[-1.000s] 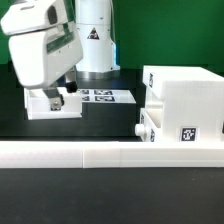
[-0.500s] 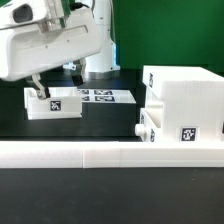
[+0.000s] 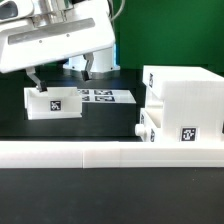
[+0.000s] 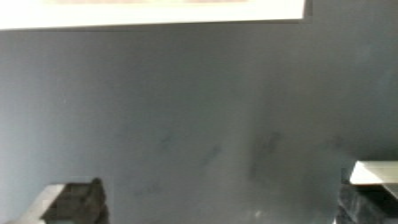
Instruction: Assemble drawer
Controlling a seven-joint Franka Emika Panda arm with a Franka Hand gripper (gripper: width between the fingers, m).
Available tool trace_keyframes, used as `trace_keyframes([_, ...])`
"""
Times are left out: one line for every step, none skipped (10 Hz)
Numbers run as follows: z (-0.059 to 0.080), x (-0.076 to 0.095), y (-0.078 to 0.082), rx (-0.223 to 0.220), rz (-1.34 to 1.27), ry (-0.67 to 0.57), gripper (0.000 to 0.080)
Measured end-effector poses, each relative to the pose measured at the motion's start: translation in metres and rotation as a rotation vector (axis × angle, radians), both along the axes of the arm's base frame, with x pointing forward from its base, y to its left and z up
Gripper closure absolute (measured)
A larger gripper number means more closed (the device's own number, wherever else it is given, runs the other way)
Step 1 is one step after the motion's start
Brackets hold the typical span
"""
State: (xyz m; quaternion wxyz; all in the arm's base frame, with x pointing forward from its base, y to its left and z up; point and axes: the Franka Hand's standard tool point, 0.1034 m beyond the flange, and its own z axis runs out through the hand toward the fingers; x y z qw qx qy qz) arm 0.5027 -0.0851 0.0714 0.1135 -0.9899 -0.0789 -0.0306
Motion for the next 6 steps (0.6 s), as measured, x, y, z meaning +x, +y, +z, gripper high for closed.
trace_keyframes([-0.001,-0.007,0.004,-0.016,0.027,0.006,0.015])
trace_keyframes([0.0,-0.017,0.008,-0.038,0.001,0.007,0.015])
trace_keyframes([0.001,-0.028,0.012,-0.063,0.019,-0.007,0.015])
trace_keyframes([0.0,-0.036,0.017,-0.078,0.029,-0.015,0.015])
trace_keyframes([0.001,-0.042,0.021,-0.096,0.033,-0.032,0.015])
trace_keyframes([0.001,-0.053,0.022,-0.115,0.035,-0.047,0.015])
